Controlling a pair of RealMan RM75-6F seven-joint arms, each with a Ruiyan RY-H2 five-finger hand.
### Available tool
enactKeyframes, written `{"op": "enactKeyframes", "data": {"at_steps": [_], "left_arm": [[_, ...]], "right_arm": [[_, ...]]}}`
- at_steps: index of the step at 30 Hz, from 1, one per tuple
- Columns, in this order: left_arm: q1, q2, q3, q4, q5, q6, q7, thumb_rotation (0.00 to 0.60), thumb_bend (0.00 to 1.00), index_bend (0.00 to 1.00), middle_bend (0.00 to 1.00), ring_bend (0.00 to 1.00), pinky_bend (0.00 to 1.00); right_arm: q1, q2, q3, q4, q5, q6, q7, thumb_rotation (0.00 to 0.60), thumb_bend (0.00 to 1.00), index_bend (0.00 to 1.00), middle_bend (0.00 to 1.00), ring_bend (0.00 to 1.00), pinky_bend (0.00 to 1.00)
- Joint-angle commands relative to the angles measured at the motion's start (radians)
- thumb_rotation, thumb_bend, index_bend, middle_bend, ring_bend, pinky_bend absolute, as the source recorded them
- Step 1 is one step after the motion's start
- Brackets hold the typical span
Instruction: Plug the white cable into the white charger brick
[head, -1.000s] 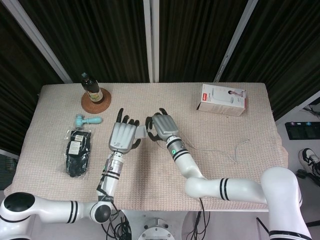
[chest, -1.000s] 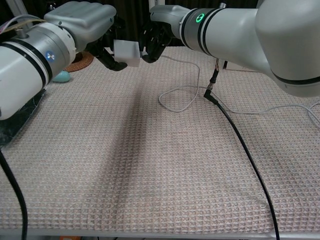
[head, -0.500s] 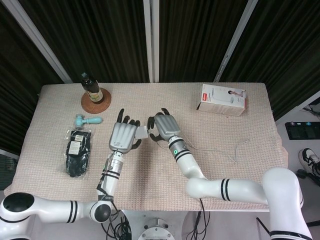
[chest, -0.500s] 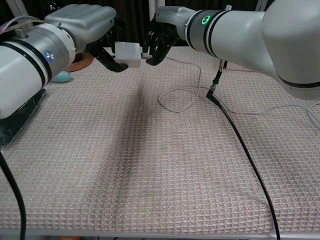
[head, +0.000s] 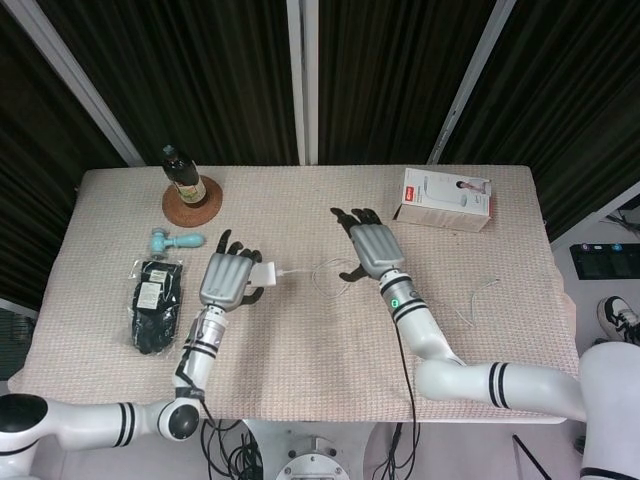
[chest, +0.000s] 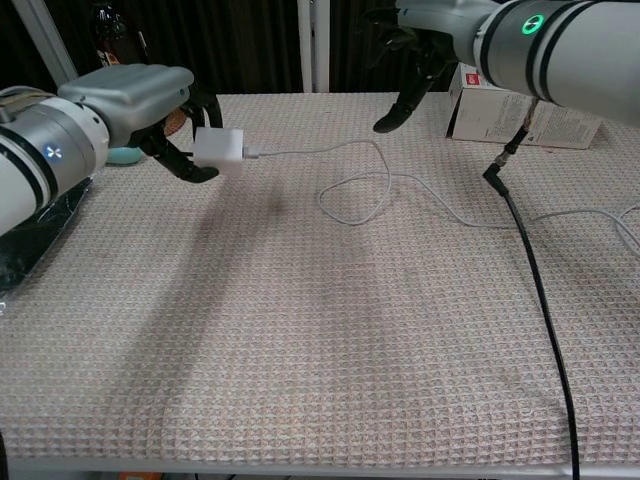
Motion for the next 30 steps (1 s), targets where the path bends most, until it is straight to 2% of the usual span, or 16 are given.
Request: {"op": "enactKeyframes", "data": {"at_steps": [1, 8, 13, 16, 21, 26, 30], "left_arm": [[0.014, -0.010, 0.017, 0.059, -0.024, -0.064, -0.054, 0.551, 0.23, 0.41, 0.38, 0.18, 0.05], [0.012, -0.020, 0.026, 0.105, -0.041, -0.140, -0.089, 0.584, 0.21, 0.22, 0.28, 0.11, 0.02], [0.037, 0.036, 0.033, 0.049, 0.022, -0.108, -0.125, 0.599, 0.19, 0.17, 0.24, 0.08, 0.02], [0.081, 0.118, 0.036, -0.026, 0.089, -0.037, -0.161, 0.600, 0.19, 0.17, 0.24, 0.08, 0.02], [0.206, 0.297, 0.069, -0.118, 0.235, 0.121, -0.277, 0.600, 0.18, 0.19, 0.24, 0.08, 0.01], [0.345, 0.480, 0.160, -0.139, 0.366, 0.207, -0.439, 0.600, 0.18, 0.20, 0.24, 0.08, 0.00], [0.452, 0.559, 0.224, -0.123, 0.433, 0.276, -0.559, 0.600, 0.19, 0.20, 0.24, 0.08, 0.00]], "right_arm": [[-0.067, 0.075, -0.035, -0.056, -0.076, 0.018, 0.052, 0.600, 0.03, 0.00, 0.16, 0.04, 0.01], [-0.175, 0.175, -0.074, -0.110, -0.204, 0.028, 0.168, 0.600, 0.03, 0.00, 0.16, 0.04, 0.01], [-0.247, 0.240, -0.094, -0.141, -0.295, 0.063, 0.235, 0.600, 0.03, 0.00, 0.17, 0.04, 0.01], [-0.298, 0.297, -0.118, -0.172, -0.366, 0.092, 0.265, 0.600, 0.04, 0.00, 0.18, 0.04, 0.01], [-0.418, 0.436, -0.196, -0.199, -0.551, 0.142, 0.385, 0.600, 0.10, 0.04, 0.18, 0.04, 0.01], [-0.580, 0.481, -0.267, -0.118, -0.737, 0.324, 0.543, 0.600, 0.13, 0.05, 0.18, 0.04, 0.00], [-0.686, 0.496, -0.307, -0.082, -0.800, 0.438, 0.621, 0.600, 0.13, 0.05, 0.17, 0.03, 0.00]]}}
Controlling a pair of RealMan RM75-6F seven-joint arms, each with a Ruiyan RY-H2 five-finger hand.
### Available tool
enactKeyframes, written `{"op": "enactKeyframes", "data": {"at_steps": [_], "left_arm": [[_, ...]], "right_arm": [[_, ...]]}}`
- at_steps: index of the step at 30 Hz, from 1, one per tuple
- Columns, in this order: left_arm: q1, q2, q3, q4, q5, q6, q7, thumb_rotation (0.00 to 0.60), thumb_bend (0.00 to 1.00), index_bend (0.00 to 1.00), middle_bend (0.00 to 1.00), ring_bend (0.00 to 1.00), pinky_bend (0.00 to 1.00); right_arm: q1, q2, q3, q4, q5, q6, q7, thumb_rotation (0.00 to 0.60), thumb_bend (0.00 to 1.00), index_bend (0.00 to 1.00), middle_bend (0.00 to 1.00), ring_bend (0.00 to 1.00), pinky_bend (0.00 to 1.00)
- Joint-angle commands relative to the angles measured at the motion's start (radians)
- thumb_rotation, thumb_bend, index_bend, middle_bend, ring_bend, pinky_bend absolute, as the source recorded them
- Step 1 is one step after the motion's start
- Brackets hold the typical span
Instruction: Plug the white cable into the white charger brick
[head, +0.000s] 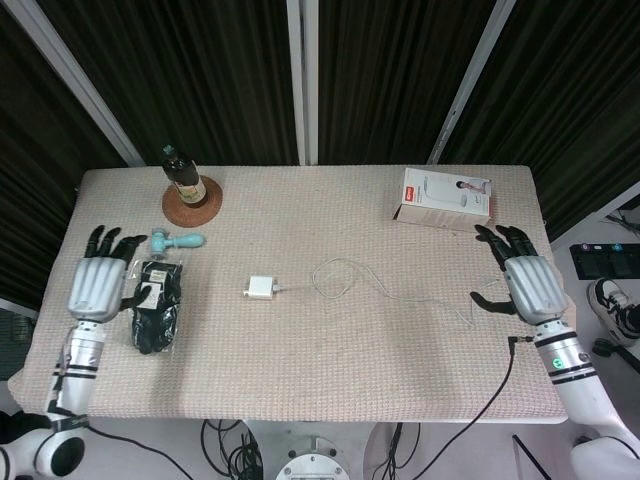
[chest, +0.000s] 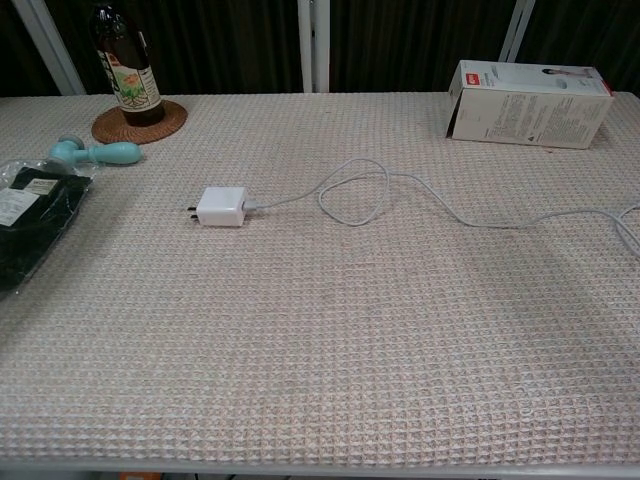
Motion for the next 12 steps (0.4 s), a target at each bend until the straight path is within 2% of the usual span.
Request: {"op": "enactKeyframes", "data": {"at_steps": [1, 5, 12], "left_arm": [[0.126, 0.085, 0.082, 0.001, 0.091, 0.094, -0.134, 0.600, 0.19, 0.20, 0.24, 0.08, 0.00], [0.222, 0.104, 0.116, 0.009, 0.119, 0.170, -0.195, 0.600, 0.19, 0.20, 0.24, 0.08, 0.00], [0.317, 0.091, 0.114, 0.031, 0.145, 0.254, -0.232, 0.600, 0.19, 0.20, 0.24, 0.08, 0.00]], "right_arm": [[-0.141, 0.037, -0.066, 0.055, -0.102, 0.148, 0.110, 0.600, 0.13, 0.05, 0.17, 0.03, 0.00], [-0.211, 0.051, -0.089, 0.060, -0.137, 0.211, 0.126, 0.600, 0.13, 0.05, 0.17, 0.03, 0.00], [-0.266, 0.049, -0.079, 0.076, -0.148, 0.248, 0.139, 0.600, 0.15, 0.05, 0.17, 0.03, 0.00]]}}
